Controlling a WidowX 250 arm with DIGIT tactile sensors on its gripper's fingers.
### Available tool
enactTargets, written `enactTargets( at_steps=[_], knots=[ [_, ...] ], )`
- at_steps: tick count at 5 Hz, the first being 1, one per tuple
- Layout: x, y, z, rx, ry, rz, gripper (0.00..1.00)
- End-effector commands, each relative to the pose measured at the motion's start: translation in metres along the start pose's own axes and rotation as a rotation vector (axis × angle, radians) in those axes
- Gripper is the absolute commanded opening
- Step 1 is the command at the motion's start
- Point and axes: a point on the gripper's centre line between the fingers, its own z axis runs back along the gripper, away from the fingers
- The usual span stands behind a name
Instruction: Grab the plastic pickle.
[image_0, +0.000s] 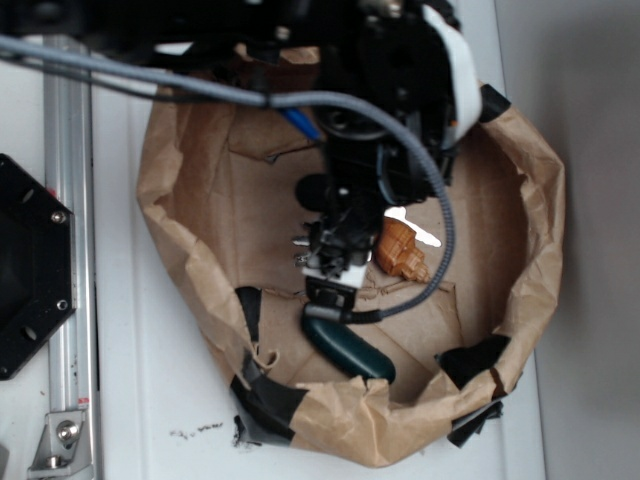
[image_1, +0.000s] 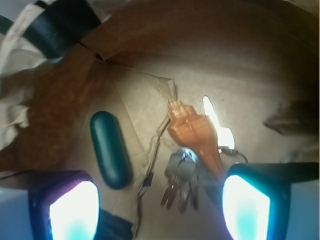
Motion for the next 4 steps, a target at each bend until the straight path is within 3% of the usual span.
enactTargets(
  at_steps=[1, 2, 3, 4],
  knots=[
    [-0.006, -0.036, -0.028, -0.032, -0.034, -0.163, 1.00],
    [-0.009, -0.047, -0.040, 0.006, -0.041, -0.166, 1.00],
    [-0.005, -0.049, -0.068, 0.096, -0.049, -0.139, 1.00],
    [0.002, -0.057, -0.086, 0.093, -0.055, -0.195, 1.00]
  ],
)
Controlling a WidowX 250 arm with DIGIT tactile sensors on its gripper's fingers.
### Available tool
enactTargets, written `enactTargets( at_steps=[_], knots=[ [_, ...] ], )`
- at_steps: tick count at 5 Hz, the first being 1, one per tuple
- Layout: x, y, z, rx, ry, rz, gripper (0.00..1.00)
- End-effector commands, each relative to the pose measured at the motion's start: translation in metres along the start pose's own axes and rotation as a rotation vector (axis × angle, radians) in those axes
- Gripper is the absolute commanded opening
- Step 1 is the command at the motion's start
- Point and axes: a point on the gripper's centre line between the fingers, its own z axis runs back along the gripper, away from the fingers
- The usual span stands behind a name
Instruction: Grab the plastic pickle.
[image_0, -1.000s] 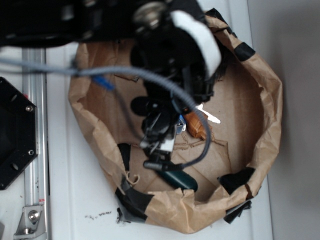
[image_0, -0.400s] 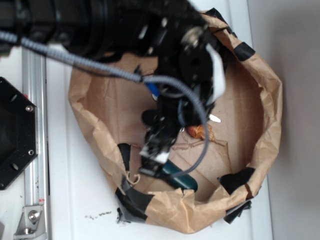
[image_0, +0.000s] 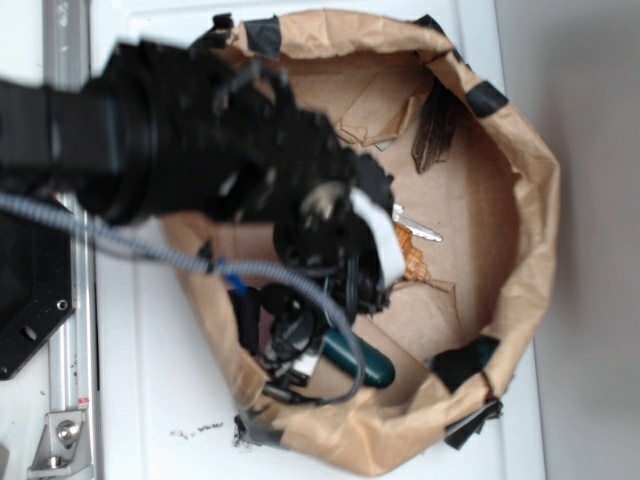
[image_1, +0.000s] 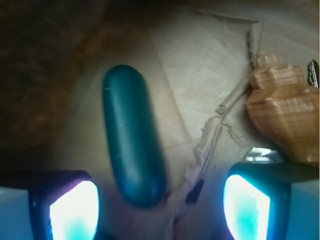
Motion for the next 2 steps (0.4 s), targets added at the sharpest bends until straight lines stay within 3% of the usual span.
enactTargets(
  at_steps=[1, 2],
  knots=[
    [0.0176, -0.0380, -0.0250, 0.061, -0.043, -0.218, 1.00],
    [0.0239, -0.0335, -0.0170, 0.125, -0.073, -0.206, 1.00]
  ],
)
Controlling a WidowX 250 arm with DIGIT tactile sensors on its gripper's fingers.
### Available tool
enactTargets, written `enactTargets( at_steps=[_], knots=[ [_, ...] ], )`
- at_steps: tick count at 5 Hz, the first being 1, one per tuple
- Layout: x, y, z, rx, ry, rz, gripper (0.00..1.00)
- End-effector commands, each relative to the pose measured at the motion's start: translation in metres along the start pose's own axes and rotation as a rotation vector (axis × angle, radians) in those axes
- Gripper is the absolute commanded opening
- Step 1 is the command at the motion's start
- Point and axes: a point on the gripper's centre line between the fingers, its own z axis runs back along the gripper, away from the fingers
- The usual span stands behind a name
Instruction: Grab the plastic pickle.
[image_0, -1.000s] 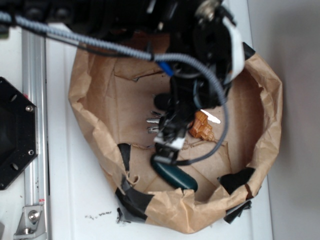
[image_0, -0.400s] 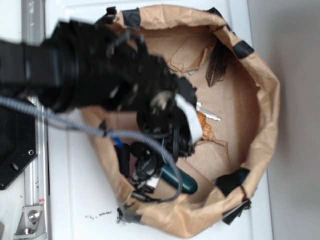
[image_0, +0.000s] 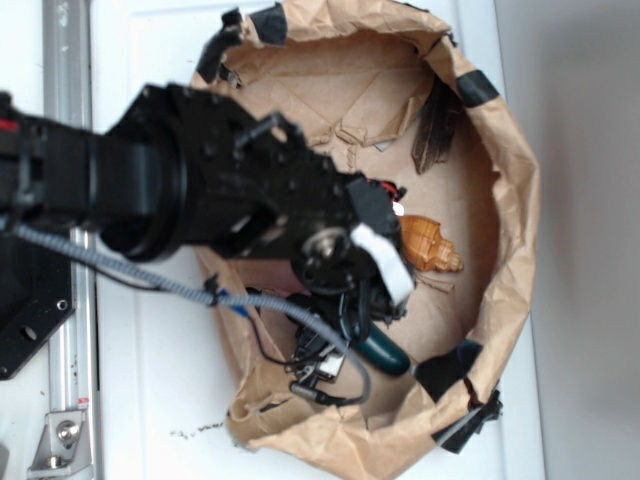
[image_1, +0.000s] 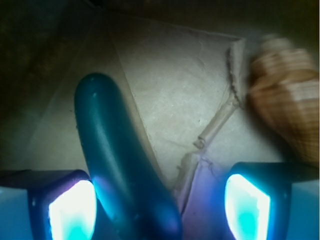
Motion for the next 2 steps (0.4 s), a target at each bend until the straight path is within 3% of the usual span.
enactTargets(
  at_steps=[1, 2],
  knots=[
    [0.017, 0.009, 0.016, 0.118, -0.047, 0.006, 0.00],
    [0.014, 0.024, 0.020, 0.118, -0.046, 0.059, 0.00]
  ],
)
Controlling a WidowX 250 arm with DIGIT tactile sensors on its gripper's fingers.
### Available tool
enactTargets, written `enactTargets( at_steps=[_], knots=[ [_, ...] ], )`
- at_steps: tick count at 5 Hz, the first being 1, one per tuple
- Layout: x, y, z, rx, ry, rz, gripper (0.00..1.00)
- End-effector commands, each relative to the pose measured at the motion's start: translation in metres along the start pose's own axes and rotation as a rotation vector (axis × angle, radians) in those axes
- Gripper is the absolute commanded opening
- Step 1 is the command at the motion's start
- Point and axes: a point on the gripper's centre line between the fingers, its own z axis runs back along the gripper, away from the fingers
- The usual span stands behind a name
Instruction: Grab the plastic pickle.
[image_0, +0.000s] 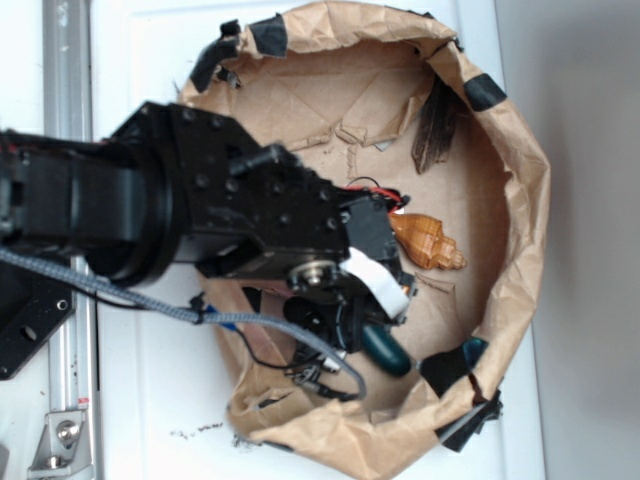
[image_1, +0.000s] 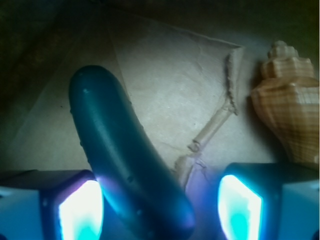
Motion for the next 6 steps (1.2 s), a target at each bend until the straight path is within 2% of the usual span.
enactTargets(
  at_steps=[1, 2, 3, 4, 5, 6],
  knots=[
    [0.010, 0.026, 0.015, 0.053, -0.049, 0.073, 0.00],
    [0.009, 0.039, 0.031, 0.077, -0.048, 0.107, 0.00],
    [0.004, 0.052, 0.066, 0.074, -0.067, 0.143, 0.00],
    [-0.004, 0.052, 0.086, 0.094, -0.022, 0.173, 0.00],
    [-0.015, 0.036, 0.098, 0.077, -0.022, 0.352, 0.00],
    [-0.019, 0.018, 0.106, 0.037, -0.026, 0.395, 0.00]
  ],
)
